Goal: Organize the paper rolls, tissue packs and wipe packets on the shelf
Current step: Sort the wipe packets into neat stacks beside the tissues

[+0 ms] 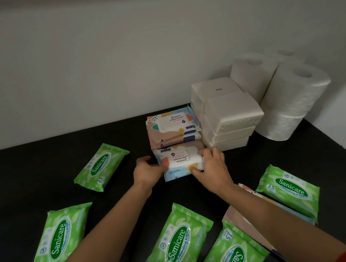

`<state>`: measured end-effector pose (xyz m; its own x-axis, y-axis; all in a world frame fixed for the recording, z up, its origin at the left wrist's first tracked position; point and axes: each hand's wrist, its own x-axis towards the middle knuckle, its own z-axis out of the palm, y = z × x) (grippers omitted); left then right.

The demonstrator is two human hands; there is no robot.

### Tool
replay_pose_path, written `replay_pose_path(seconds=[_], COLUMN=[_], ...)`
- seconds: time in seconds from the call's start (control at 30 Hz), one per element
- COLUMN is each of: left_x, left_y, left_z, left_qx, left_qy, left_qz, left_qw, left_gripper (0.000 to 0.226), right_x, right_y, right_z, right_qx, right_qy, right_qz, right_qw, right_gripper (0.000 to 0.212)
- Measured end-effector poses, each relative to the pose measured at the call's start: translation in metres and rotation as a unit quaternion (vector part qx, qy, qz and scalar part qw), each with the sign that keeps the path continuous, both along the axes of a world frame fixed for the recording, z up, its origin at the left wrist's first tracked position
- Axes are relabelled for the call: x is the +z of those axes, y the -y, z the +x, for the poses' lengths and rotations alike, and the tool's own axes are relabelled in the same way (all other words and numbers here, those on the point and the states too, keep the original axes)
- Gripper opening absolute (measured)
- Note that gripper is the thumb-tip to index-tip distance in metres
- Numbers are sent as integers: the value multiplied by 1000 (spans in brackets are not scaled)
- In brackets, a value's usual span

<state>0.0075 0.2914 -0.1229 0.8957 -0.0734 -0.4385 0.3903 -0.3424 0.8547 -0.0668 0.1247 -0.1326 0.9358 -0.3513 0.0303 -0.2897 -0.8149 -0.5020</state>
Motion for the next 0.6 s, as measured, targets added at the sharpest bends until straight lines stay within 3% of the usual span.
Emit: replay_pose_path(seconds=[0.1,0.23,0.37,0.47,0.6], left_x=[5,11,16,18,22], left_y=[-7,-15,-19,-23,-32], left_z=[3,-3,-11,-17,-18], left_qx=[-36,-108,-103,-113,-138], left_qy=[-86,-78,-116,-85,-5], left_qz=[-55,-11,-142,-134,-104], left_qw=[994,991,978,981,985], left_gripper=[72,60,44,40,39], right_x=[1,4,17,29,41], right_y=[-2,-11,-23,-24,-25], right_z=[-5,-17,-26,-23,-4], right_qx=[7,66,110,104,85], right_qy=[-3,6,1,43,87], right_qz=[17,58,57,29,47], right_qw=[1000,996,992,993,992], right_gripper=[58,50,39,41,60])
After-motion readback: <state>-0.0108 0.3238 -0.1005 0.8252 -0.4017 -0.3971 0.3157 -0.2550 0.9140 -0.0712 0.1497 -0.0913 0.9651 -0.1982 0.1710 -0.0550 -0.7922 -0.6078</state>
